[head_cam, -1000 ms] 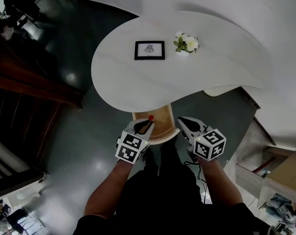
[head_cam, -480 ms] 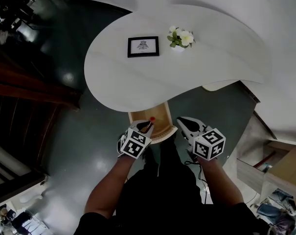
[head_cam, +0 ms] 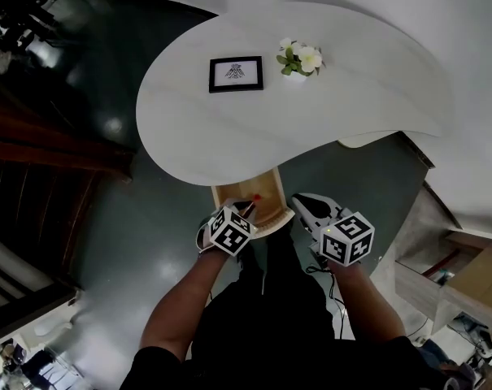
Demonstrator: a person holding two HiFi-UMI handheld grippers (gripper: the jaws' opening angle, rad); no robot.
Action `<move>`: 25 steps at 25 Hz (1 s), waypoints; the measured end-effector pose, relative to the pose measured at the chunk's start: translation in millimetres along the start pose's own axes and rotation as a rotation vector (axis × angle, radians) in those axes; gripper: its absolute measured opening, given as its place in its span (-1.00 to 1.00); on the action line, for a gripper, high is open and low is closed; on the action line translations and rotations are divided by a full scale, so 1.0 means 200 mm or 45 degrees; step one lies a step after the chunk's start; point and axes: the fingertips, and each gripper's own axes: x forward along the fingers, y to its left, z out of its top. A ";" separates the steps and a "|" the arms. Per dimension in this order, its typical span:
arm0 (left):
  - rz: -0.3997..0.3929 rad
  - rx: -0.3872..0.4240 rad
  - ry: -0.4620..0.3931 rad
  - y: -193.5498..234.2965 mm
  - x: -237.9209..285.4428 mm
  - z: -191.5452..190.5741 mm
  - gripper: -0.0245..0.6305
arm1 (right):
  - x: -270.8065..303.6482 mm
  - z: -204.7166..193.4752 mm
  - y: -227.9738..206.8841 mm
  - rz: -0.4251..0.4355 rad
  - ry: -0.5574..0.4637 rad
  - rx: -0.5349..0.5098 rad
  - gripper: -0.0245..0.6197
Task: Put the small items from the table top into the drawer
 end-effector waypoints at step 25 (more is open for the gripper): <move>-0.043 0.273 0.386 0.11 0.41 -0.25 -0.76 | 0.17 -0.15 -0.14 0.026 0.050 0.061 -0.89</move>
